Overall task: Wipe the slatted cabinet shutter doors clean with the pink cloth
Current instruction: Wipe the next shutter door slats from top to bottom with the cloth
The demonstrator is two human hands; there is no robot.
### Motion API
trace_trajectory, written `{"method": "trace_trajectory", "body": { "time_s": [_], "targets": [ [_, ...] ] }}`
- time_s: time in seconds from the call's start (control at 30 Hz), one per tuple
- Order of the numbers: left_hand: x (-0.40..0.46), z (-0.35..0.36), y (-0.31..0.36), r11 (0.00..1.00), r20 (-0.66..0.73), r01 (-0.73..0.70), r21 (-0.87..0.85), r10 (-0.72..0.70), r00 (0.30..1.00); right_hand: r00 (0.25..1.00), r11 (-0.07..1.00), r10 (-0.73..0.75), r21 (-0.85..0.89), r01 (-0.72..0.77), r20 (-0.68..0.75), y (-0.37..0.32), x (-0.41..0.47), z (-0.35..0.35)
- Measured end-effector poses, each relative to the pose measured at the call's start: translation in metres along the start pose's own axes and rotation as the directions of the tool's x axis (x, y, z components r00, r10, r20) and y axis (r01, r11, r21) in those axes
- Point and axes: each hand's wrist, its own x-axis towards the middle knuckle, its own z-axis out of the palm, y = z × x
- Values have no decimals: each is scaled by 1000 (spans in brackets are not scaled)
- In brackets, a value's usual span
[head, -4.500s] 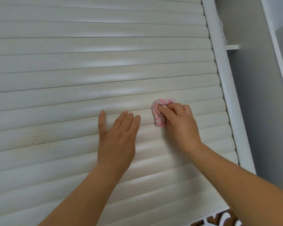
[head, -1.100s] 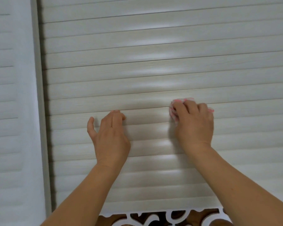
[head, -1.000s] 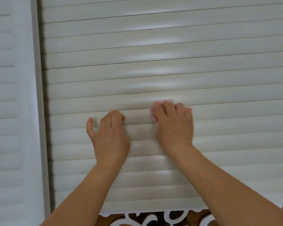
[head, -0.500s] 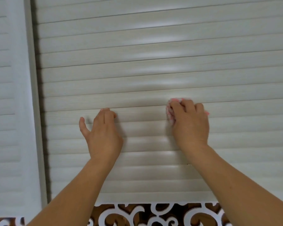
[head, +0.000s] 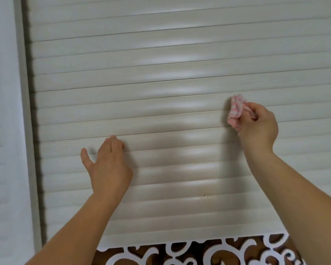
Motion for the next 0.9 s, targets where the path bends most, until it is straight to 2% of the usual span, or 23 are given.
{"method": "trace_trajectory", "body": {
  "time_s": [0.13, 0.27, 0.4, 0.47, 0.5, 0.57, 0.6, 0.63, 0.7, 0.77, 0.8, 0.9],
  "targets": [
    [1, 2, -8, 997, -26, -76, 3, 76, 997, 993, 982, -109, -162, 99, -52, -6, -18, 31],
    [3, 5, -13, 990, -77, -142, -2, 142, 987, 954, 906, -286, -301, 299, 85, -25, -62, 77],
    [3, 7, -19, 983, -94, -182, -6, 180, 979, 849, 817, -459, -250, 519, 263, -57, -107, 119],
    [3, 6, -21, 981, -107, -195, -9, 193, 975, 811, 849, -388, -172, 499, 439, -72, -113, 123],
    [3, 6, -23, 980, -110, -199, -9, 197, 974, 797, 900, -326, -91, 427, 508, -78, -113, 120],
    [3, 5, -26, 979, -110, -204, -4, 203, 973, 805, 974, -204, 196, 112, 558, -89, -105, 106],
    [3, 5, -26, 978, -109, -206, -4, 205, 973, 848, 951, -166, 310, 1, 504, -88, -98, 95],
    [3, 5, -28, 978, -112, -209, -2, 208, 972, 909, 932, -154, 361, 4, 388, -81, -86, 85],
    [3, 7, -28, 974, -124, -227, 5, 225, 966, 984, 966, -132, 238, 101, 118, -63, -64, 64],
    [4, 8, -28, 971, -140, -239, 4, 237, 961, 987, 992, -128, -3, 128, -99, -44, -43, 48],
    [5, 9, -29, 970, -146, -244, 3, 242, 959, 981, 988, -148, -62, 141, -123, -39, -40, 47],
    [7, 8, -32, 962, -148, -272, -10, 268, 952, 967, 953, -249, -189, 236, -49, -30, -50, 68]
  ]
}}
